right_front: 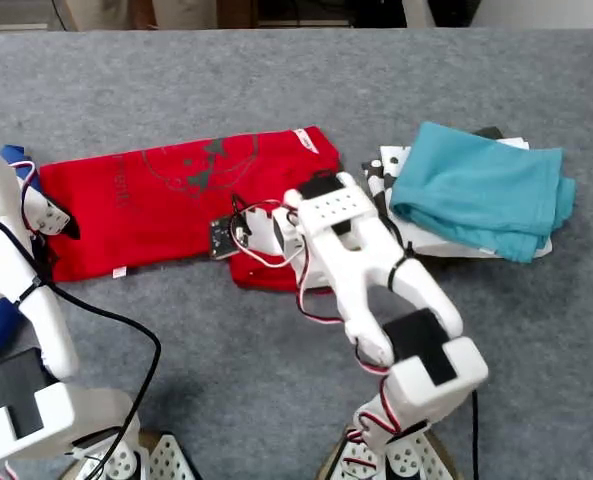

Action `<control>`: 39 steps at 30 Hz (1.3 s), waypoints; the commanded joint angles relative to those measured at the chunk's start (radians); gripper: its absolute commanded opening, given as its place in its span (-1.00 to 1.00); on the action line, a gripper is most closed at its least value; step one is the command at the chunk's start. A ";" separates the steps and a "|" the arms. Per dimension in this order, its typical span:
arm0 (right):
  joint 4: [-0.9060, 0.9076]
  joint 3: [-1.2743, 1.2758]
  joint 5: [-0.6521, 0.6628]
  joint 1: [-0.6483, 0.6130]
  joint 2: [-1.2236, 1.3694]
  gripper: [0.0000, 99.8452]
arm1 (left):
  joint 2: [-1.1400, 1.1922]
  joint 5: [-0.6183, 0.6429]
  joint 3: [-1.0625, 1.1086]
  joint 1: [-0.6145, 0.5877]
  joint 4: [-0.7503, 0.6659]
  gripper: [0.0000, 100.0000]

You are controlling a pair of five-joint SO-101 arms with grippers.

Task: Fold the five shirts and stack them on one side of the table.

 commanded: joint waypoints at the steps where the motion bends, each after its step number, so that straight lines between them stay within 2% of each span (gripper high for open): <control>1: 0.020 0.004 0.003 -0.001 -0.088 -0.62 | -0.004 -0.009 -0.037 -0.008 0.008 -0.58; 6: 0.023 0.001 -0.012 -0.004 -0.157 -0.62 | -0.004 -0.011 -0.037 -0.009 0.009 -0.58; 12: -0.023 -0.053 -0.069 -0.012 -0.070 -0.62 | -0.004 -0.011 -0.037 -0.005 0.009 -0.58; 20: -0.034 -0.076 -0.178 -0.179 0.076 -0.62 | -0.004 -0.011 -0.037 -0.005 0.009 -0.58; 23: -0.080 -0.071 -0.204 -0.203 0.087 -0.62 | -0.004 -0.011 -0.037 -0.009 0.009 -0.58; 36: -0.091 -0.087 -0.207 -0.168 0.160 -0.63 | -0.004 -0.011 -0.037 -0.009 0.009 -0.58; 39: -0.095 -0.085 -0.209 -0.165 0.162 -0.76 | -0.004 -0.011 -0.037 -0.011 0.009 -0.58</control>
